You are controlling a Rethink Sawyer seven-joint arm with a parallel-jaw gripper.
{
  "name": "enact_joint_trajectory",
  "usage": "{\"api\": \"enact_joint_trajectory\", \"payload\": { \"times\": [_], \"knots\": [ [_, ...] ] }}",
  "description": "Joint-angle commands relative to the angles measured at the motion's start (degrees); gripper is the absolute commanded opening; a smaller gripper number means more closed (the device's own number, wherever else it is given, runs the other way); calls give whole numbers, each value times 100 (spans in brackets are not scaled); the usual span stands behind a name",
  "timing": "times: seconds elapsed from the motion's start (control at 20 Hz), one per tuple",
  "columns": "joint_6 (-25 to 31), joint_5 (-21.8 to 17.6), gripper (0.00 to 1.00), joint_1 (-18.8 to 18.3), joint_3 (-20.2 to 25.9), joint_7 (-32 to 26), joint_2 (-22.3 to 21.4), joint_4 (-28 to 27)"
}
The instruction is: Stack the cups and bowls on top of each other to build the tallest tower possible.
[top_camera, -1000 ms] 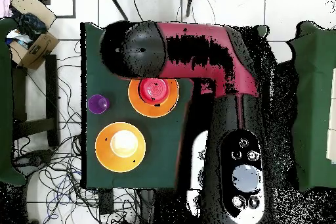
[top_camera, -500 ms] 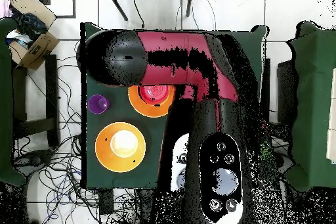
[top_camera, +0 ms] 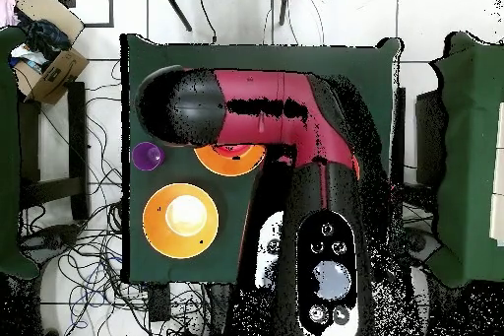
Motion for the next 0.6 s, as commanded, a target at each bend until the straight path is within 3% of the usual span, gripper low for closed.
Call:
{"api": "enact_joint_trajectory", "payload": {
  "times": [0.05, 0.6],
  "knots": [
    [-327, -173, 0, 152, -118, 862, 136, 799],
    [-368, -60, 0, 341, -288, 928, 188, 914]
  ]
}}
